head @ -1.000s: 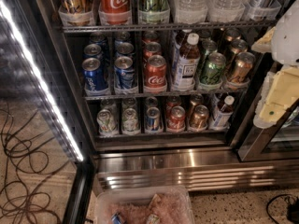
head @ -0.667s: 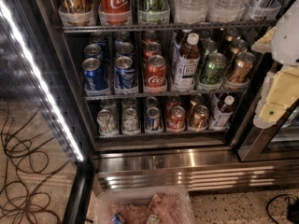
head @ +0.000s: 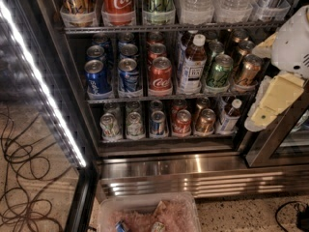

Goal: Pick water bottle from top shelf of fridge

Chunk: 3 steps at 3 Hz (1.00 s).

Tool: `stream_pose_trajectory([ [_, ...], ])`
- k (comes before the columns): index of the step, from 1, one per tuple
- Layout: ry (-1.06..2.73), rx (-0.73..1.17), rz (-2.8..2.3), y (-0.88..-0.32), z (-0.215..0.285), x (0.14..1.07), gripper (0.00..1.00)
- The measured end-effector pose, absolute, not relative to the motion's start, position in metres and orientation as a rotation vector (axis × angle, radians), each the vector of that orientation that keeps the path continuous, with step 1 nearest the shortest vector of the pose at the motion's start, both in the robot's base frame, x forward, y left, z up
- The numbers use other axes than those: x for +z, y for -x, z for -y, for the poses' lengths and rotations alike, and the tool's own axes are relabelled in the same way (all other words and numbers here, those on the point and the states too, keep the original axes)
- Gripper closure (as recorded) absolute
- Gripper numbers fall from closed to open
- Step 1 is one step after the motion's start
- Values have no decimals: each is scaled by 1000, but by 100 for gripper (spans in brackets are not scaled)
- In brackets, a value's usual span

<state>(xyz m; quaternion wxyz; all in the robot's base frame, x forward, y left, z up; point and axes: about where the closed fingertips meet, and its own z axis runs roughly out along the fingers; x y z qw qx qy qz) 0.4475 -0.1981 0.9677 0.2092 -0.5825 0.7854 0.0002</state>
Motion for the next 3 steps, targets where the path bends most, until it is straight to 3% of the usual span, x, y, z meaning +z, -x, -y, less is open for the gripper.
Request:
stream_pose_trajectory([
  [1, 1539, 100, -2103, -455, 165, 966, 0],
  [3, 1472, 132, -2087, -462, 161, 961, 0],
])
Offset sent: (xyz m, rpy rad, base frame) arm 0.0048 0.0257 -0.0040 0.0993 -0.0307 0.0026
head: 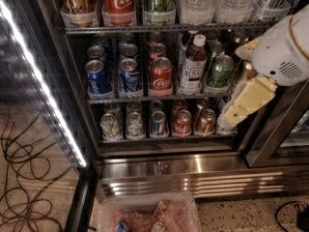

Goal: Pick water bottle from top shelf of fridge

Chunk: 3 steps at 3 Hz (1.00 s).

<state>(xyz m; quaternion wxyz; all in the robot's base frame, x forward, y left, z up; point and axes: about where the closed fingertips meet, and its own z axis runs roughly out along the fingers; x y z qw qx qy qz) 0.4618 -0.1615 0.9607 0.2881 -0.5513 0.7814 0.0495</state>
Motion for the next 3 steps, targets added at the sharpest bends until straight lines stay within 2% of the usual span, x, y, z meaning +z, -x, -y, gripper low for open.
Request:
stream_pose_trajectory([
  [2, 1158, 291, -1977, -505, 134, 941, 0],
  [3, 1033, 273, -1866, -531, 128, 960, 0],
])
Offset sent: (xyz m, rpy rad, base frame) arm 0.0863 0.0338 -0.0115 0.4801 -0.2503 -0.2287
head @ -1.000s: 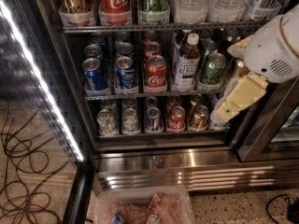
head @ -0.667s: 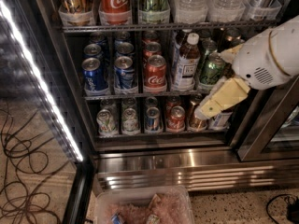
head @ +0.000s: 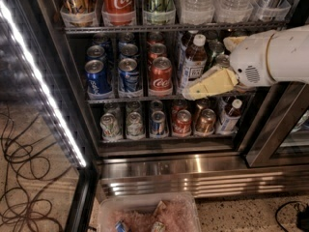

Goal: Pick water bottle from top shelf of fridge

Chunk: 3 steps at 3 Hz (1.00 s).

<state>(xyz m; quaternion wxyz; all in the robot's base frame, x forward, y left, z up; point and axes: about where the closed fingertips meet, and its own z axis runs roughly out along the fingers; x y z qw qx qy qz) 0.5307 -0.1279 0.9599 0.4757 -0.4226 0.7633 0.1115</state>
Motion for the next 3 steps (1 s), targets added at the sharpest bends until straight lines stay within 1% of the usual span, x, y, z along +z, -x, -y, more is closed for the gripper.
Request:
stream_pose_trajectory([
  [1, 961, 256, -1791, -540, 122, 996, 0],
  [3, 941, 225, -1712, -534, 97, 1030, 0],
])
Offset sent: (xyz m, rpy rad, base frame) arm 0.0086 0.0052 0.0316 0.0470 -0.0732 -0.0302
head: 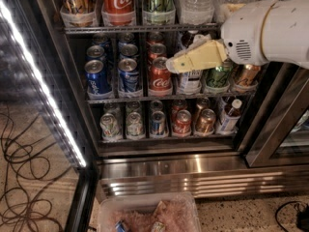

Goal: Pick water bottle from top shelf of fridge

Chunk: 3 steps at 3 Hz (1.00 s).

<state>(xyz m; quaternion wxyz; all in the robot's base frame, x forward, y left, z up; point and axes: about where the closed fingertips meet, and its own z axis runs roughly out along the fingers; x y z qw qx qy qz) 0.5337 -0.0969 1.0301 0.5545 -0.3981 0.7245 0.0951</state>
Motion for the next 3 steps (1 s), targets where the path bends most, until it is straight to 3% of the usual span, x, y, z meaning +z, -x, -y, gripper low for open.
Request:
stream_pose_trajectory([
  [3, 755, 148, -1581, -531, 89, 1079, 0],
])
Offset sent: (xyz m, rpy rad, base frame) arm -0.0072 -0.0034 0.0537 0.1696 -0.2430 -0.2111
